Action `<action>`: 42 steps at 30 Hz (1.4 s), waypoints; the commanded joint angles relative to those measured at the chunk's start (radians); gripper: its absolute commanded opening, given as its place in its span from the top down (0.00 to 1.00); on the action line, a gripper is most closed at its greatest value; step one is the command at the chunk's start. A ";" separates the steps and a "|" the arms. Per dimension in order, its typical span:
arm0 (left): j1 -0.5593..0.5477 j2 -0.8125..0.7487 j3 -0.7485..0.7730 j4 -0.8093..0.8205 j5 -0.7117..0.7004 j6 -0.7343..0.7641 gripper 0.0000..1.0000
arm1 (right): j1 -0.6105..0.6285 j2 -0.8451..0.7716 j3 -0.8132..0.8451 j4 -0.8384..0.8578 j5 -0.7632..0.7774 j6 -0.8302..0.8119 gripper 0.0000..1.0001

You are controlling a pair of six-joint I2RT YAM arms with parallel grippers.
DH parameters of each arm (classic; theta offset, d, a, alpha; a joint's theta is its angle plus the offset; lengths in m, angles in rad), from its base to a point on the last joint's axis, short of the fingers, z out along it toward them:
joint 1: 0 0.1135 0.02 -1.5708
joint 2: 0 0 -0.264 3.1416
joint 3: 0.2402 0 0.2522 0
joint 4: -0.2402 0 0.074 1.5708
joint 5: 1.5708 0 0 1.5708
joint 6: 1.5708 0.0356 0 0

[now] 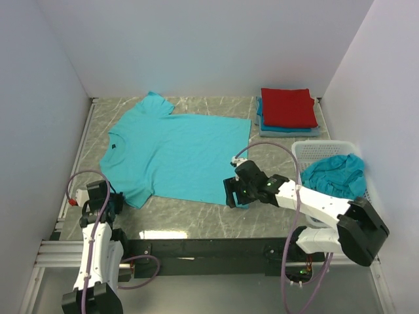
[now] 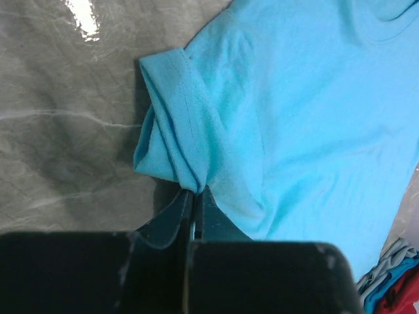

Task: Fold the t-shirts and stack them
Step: Fold the tshirt

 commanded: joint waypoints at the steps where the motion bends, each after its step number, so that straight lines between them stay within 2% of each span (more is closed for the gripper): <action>1: -0.003 0.012 -0.009 0.001 0.015 -0.006 0.99 | 0.012 0.074 0.033 -0.039 0.037 0.017 0.23; 11: -0.005 0.016 -0.010 0.007 0.020 -0.004 0.99 | 0.013 0.204 0.061 -0.134 0.138 0.102 0.34; 13: -0.003 0.007 -0.013 0.003 0.017 -0.009 0.99 | 0.013 0.214 0.064 -0.134 0.141 0.105 0.39; 15: -0.002 0.004 -0.007 -0.005 0.023 -0.009 1.00 | 0.012 0.221 0.070 -0.148 0.147 0.112 0.53; 16: -0.002 0.004 -0.003 -0.007 0.026 -0.009 0.99 | 0.012 0.221 0.070 -0.157 0.152 0.117 0.63; 19: -0.002 -0.005 0.005 -0.022 0.075 -0.036 1.00 | 0.012 0.206 0.068 -0.214 0.188 0.149 0.67; 20: -0.002 -0.013 0.003 -0.027 0.098 -0.043 1.00 | 0.012 0.197 0.065 -0.226 0.195 0.167 0.75; 24: -0.011 -0.076 0.020 -0.119 0.086 -0.087 0.99 | 0.015 0.119 0.035 -0.265 0.167 0.194 0.87; 28: -0.020 -0.151 0.007 -0.136 0.104 -0.104 0.99 | 0.015 0.071 0.019 -0.292 0.163 0.203 0.98; 37: -0.029 -0.175 0.057 -0.166 0.134 -0.079 0.99 | 0.015 0.057 0.090 -0.248 0.160 0.157 1.00; 42: -0.028 -0.139 0.094 -0.088 0.127 -0.038 0.99 | 0.010 0.069 0.140 -0.254 0.186 0.145 1.00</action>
